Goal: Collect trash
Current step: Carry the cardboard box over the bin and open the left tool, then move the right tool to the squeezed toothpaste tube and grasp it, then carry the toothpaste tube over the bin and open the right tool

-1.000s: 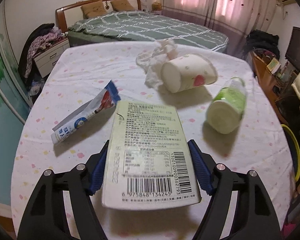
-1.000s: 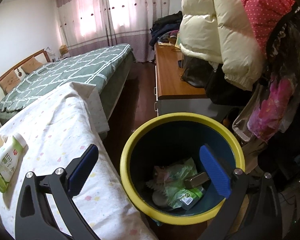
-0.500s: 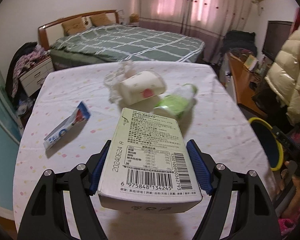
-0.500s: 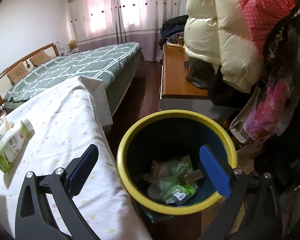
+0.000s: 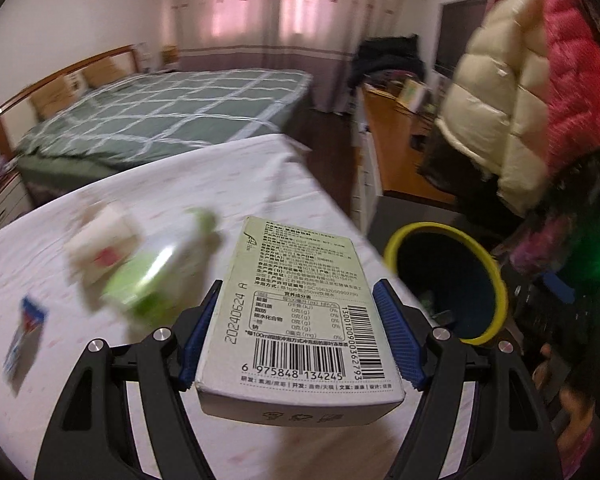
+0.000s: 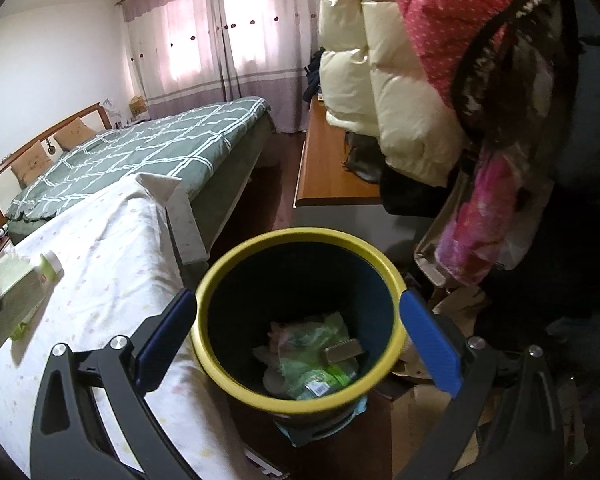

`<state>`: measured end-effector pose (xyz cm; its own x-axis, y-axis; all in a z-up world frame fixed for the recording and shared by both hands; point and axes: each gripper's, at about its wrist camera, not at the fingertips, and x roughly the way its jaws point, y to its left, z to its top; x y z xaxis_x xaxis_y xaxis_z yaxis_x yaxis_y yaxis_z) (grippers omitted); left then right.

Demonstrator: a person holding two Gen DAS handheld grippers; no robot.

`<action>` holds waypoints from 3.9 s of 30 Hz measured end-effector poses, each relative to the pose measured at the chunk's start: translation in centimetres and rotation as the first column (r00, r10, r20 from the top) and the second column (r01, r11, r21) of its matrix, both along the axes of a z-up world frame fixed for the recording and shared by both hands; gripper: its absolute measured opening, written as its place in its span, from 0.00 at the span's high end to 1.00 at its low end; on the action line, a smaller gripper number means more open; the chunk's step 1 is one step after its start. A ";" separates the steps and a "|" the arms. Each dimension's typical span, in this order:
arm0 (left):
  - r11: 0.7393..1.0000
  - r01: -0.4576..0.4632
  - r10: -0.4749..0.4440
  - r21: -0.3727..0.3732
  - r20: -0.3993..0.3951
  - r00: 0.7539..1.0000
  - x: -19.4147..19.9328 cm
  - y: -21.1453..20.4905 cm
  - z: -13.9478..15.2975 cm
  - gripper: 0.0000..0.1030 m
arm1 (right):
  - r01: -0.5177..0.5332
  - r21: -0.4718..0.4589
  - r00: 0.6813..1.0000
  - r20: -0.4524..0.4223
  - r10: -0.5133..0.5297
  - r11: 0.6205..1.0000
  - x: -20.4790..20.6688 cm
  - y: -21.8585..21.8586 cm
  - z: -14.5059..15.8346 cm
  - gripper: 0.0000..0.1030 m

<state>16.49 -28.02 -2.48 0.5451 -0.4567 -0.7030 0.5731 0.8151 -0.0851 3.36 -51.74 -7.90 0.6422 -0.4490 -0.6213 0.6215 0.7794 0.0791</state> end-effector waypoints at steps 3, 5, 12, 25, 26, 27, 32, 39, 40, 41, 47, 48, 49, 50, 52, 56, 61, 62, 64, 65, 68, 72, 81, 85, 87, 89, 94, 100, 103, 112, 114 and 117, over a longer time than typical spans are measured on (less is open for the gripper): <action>0.998 0.064 -0.064 0.007 -0.003 0.998 0.4 -3.9 -0.2 0.29 | -0.001 0.000 1.000 -0.010 0.001 1.000 -1.1 -0.5 -0.3 0.06; 0.995 0.103 -0.102 0.012 -0.013 0.995 0.6 -6.4 -0.5 0.29 | -0.001 0.002 1.000 -0.020 0.001 1.000 -1.9 -0.7 -0.7 0.06; 0.975 0.218 -0.217 0.033 -0.038 0.975 0.0 -14.5 -2.1 0.29 | 0.020 0.042 0.999 -0.034 -0.019 0.999 -3.5 -2.1 -2.0 0.06; 0.963 0.266 -0.265 0.052 -0.016 0.964 -0.5 -21.6 -4.2 0.07 | 0.064 0.085 0.997 -0.041 -0.061 0.994 -5.0 -4.4 -3.2 0.06; 0.965 0.260 -0.260 0.046 -0.012 0.966 -0.5 -21.2 -3.9 0.07 | 0.061 0.087 0.997 -0.042 -0.058 0.994 -5.0 -4.3 -3.2 0.06; 0.969 0.246 -0.246 0.036 -0.005 0.969 -0.5 -20.3 -3.5 0.07 | 0.058 0.089 0.998 -0.041 -0.054 0.994 -5.0 -4.2 -3.2 0.06; 0.983 0.183 -0.182 -0.024 0.031 0.983 -0.5 -14.3 -1.4 0.05 | 0.028 0.097 0.999 -0.042 -0.024 0.995 -4.2 -3.4 -3.3 0.06; 0.994 0.042 -0.035 -0.097 0.070 0.997 -0.2 -2.6 0.3 0.05 | -0.038 0.092 0.998 -0.047 0.043 0.995 -2.5 -0.9 -2.9 0.06; 0.995 0.013 -0.005 -0.103 0.077 0.997 -0.1 -0.7 0.5 0.05 | -0.046 0.088 0.998 -0.048 0.050 0.995 -2.3 -0.4 -2.8 0.06; 0.994 -0.018 0.028 -0.104 0.087 0.996 -0.1 1.2 0.5 0.05 | -0.058 0.080 0.997 -0.049 0.062 0.995 -1.9 0.2 -2.6 0.06; 0.975 -0.200 0.214 -0.098 0.156 0.964 -0.2 11.1 0.6 0.05 | -0.141 0.048 0.988 -0.057 0.143 0.989 0.4 3.8 -1.7 0.06; 0.968 -0.233 0.246 -0.096 0.158 0.956 -0.1 12.8 0.5 0.05 | -0.154 0.044 0.986 -0.058 0.157 0.987 0.7 4.5 -1.7 0.06; 0.961 -0.257 0.270 -0.098 0.156 0.950 -0.1 14.2 0.5 0.05 | -0.169 0.040 0.983 -0.061 0.171 0.985 1.2 5.1 -1.6 0.06; 0.953 -0.286 0.299 -0.102 0.152 0.942 0.0 15.8 0.3 0.05 | -0.184 0.037 0.980 -0.063 0.186 0.982 1.7 5.8 -1.5 0.06; 0.927 -0.359 0.372 -0.108 0.138 0.918 0.3 19.7 -0.3 0.05 | -0.210 0.029 0.975 -0.069 0.212 0.977 2.5 6.9 -1.4 0.06; 0.867 -0.489 0.498 -0.092 0.137 0.856 0.6 25.7 -1.6 0.05 | -0.273 0.013 0.958 -0.084 0.273 0.962 4.4 9.8 -1.0 0.06; 0.785 -0.613 0.619 -0.091 0.126 0.775 0.7 32.3 -3.5 0.05 | -0.356 0.014 0.930 -0.091 0.356 0.934 6.8 13.3 -0.6 0.06; 0.768 -0.635 0.640 -0.085 0.127 0.758 0.6 33.3 -4.0 0.05 | -0.378 0.017 0.921 -0.092 0.378 0.926 7.4 14.2 -0.5 0.06; 0.737 -0.672 0.676 -0.074 0.129 0.726 0.4 35.3 -4.7 0.05 | -0.420 0.023 0.903 -0.090 0.420 0.907 8.5 15.7 -0.2 0.06; 0.720 -0.690 0.693 -0.070 0.125 0.710 0.2 36.3 -5.1 0.05 | -0.443 0.033 0.892 -0.083 0.444 0.896 9.1 16.6 0.0 0.06; 0.692 -0.719 0.721 -0.065 0.108 0.684 -0.3 37.5 -5.8 0.05 | -0.519 0.059 0.851 -0.059 0.522 0.853 10.9 19.3 0.6 0.06; 0.650 -0.759 0.758 -0.049 0.117 0.642 -0.8 39.1 -6.6 0.05 | -0.629 0.072 0.773 -0.048 0.633 0.774 13.3 23.6 1.4 0.06; 0.599 -0.798 0.800 -0.064 0.094 0.593 -1.2 40.4 -6.6 0.05 | -0.802 0.139 0.579 -0.055 0.813 0.581 18.5 34.3 1.4 0.27; 0.579 -0.813 0.814 -0.062 0.109 0.571 -1.5 40.6 -6.4 0.05 | -0.819 0.192 0.535 -0.081 0.841 0.540 20.9 37.8 0.4 0.41; 0.562 -0.825 0.825 -0.064 0.113 0.554 -1.7 40.7 -6.4 0.05 | -0.820 0.216 0.524 -0.088 0.847 0.530 21.9 39.2 0.0 0.47; 0.550 -0.832 0.834 -0.071 0.101 0.542 -1.9 41.2 -6.4 0.05 | -0.821 0.217 0.518 -0.104 0.849 0.528 22.7 40.7 -0.4 0.51; 0.527 -0.846 0.850 -0.077 0.061 0.524 -1.8 41.9 -6.8 0.05 | -0.820 0.190 0.524 -0.130 0.842 0.539 24.0 43.6 -1.0 0.53; 0.525 -0.847 0.851 -0.082 0.031 0.525 -1.8 42.2 -7.2 0.05 | -0.795 0.191 0.552 -0.168 0.817 0.576 26.2 45.4 -2.2 0.53; 0.527 -0.846 0.849 -0.085 0.018 0.528 -1.7 42.3 -7.4 0.05 | -0.781 0.209 0.558 -0.191 0.808 0.588 27.0 45.5 -3.4 0.55; 0.529 -0.843 0.847 -0.091 -0.004 0.532 -1.5 42.5 -7.7 0.05 | -0.790 0.202 0.560 -0.146 0.815 0.579 26.3 45.0 -3.0 0.85; 0.529 -0.844 0.847 -0.092 -0.003 0.531 -1.5 42.5 -7.7 0.05 | -0.786 0.190 0.573 -0.132 0.809 0.588 25.8 44.1 -2.4 0.92; 0.531 -0.843 0.846 -0.089 0.001 0.533 -1.4 42.4 -7.7 0.05 | -0.785 0.176 0.584 -0.110 0.804 0.594 24.9 43.1 -1.5 0.94</action>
<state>15.06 14.36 -10.15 0.7286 0.1859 -0.6592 -0.3750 0.9136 -0.1569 28.23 -8.59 -9.45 0.5989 0.2598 -0.7575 -0.2325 0.9616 0.1459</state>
